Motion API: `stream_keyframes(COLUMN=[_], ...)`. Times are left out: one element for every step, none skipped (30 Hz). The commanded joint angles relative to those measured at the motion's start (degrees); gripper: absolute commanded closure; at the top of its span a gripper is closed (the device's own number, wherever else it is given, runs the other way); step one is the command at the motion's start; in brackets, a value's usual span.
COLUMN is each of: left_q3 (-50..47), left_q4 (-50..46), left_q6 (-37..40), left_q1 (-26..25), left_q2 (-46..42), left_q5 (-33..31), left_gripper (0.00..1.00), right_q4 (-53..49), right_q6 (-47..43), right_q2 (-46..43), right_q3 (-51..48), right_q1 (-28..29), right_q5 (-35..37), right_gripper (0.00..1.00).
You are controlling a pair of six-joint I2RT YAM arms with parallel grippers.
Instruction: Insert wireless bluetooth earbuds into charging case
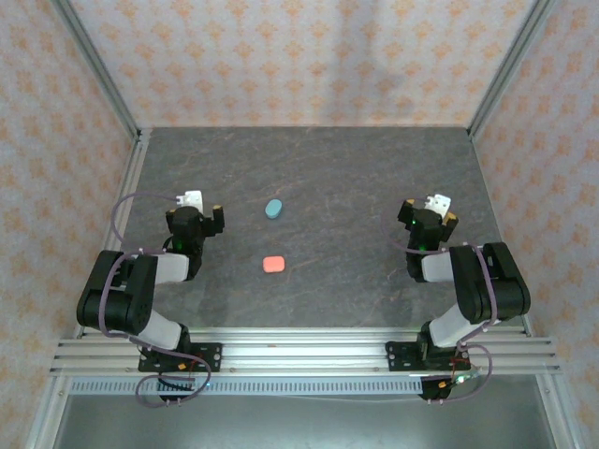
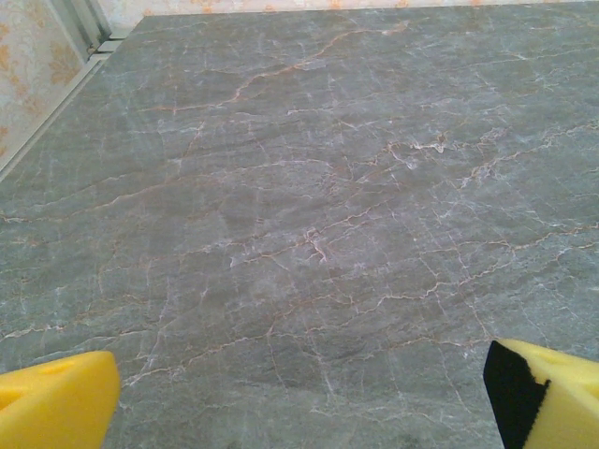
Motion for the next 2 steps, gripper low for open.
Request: stream_keyframes(left_q3=[1.1, 1.1], left_q4=[0.3, 0.3], left_q6=[-0.4, -0.5], left_q1=[0.0, 0.0], left_q2=[-0.3, -0.3], left_q5=[-0.1, -0.1], left_gripper=[0.0, 0.0], right_q4=[-0.2, -0.2], right_q6=[0.9, 1.0], right_q2=[-0.4, -0.4], right_q3=[0.2, 0.2], right_q1=[-0.1, -0.2], right_q5=[-0.3, -0.3], right_gripper=[0.0, 0.0])
